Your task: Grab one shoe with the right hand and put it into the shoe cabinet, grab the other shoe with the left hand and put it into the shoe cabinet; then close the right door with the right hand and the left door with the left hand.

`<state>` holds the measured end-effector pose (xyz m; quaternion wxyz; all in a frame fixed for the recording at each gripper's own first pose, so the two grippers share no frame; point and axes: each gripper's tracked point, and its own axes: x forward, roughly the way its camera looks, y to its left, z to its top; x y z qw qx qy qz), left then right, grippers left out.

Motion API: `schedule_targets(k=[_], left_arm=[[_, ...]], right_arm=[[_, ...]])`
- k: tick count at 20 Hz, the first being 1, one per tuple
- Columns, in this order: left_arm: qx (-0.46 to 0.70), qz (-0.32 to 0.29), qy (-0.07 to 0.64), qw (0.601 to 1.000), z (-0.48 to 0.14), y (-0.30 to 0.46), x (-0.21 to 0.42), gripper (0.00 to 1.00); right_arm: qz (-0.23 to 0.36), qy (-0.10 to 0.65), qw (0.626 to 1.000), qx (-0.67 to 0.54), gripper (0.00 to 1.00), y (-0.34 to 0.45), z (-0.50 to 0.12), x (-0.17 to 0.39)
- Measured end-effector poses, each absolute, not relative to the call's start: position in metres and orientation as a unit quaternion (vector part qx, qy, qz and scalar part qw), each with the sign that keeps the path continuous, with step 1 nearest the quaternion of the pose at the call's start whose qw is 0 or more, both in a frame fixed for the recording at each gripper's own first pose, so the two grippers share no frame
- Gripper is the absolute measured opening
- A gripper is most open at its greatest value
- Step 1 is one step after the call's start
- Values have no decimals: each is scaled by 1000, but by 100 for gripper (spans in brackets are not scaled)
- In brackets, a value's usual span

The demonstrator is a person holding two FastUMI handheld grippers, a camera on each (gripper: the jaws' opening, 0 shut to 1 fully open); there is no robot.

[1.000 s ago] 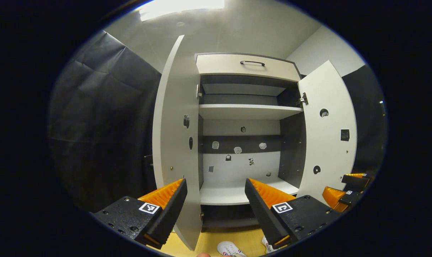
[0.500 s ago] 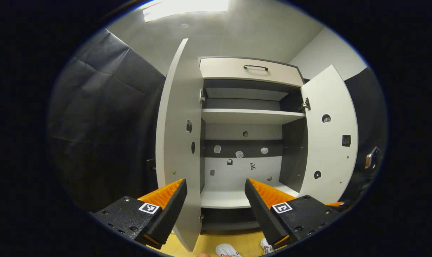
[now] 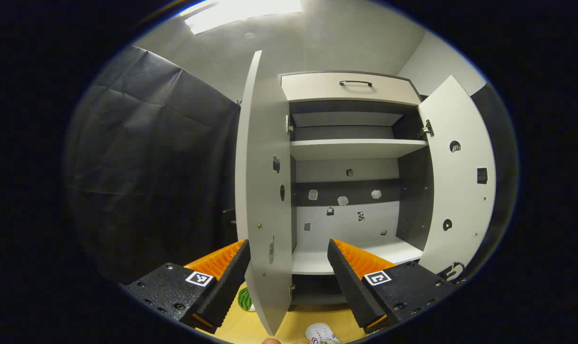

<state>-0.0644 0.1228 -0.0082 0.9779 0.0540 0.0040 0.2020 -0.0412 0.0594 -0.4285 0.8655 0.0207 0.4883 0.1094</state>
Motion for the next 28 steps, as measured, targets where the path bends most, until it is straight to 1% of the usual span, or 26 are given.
schedule_targets(k=[3, 5, 8, 9, 12, 16, 17, 18, 19, 21, 22, 25, 27, 28], left_arm=[[59, 228, 9, 972, -9, 133, -71, 99], [61, 243, 13, 968, -11, 138, -76, 99], [66, 267, 20, 961, -14, 144, -84, 97], [68, 275, 22, 959, -14, 146, -87, 99], [74, 297, 30, 951, -17, 151, -94, 99], [70, 319, 37, 944, -21, 154, -104, 99], [69, 323, 39, 943, -22, 154, -105, 99], [67, 325, 41, 943, -24, 156, -106, 99], [65, 325, 43, 943, -26, 156, -106, 99], [60, 319, 39, 945, -26, 155, -105, 99], [56, 314, 37, 947, -27, 154, -103, 99], [45, 303, 33, 951, -29, 152, -99, 99], [39, 296, 33, 954, -31, 151, -99, 99], [37, 295, 31, 954, -31, 151, -100, 99]], right_arm=[[121, 541, 832, 19, 65, 64, -474, -55], [117, 571, 812, 25, 65, 65, -498, -61], [119, 602, 789, 39, 66, 68, -522, -61], [121, 611, 782, 37, 66, 68, -529, -62], [132, 640, 756, 36, 66, 79, -545, -63], [132, 670, 731, -16, 65, 81, -558, -64], [112, 667, 734, -61, 66, 69, -569, -60], [101, 672, 731, -65, 43, 68, -562, -60], [102, 674, 729, -64, 19, 68, -564, -57], [101, 675, 729, -47, 20, 67, -556, -59], [100, 678, 728, -33, 7, 68, -553, -60], [90, 669, 738, 15, 6, 67, -550, -57], [83, 643, 760, 47, 6, 62, -532, -47], [88, 627, 772, 62, 6, 64, -521, -43]])
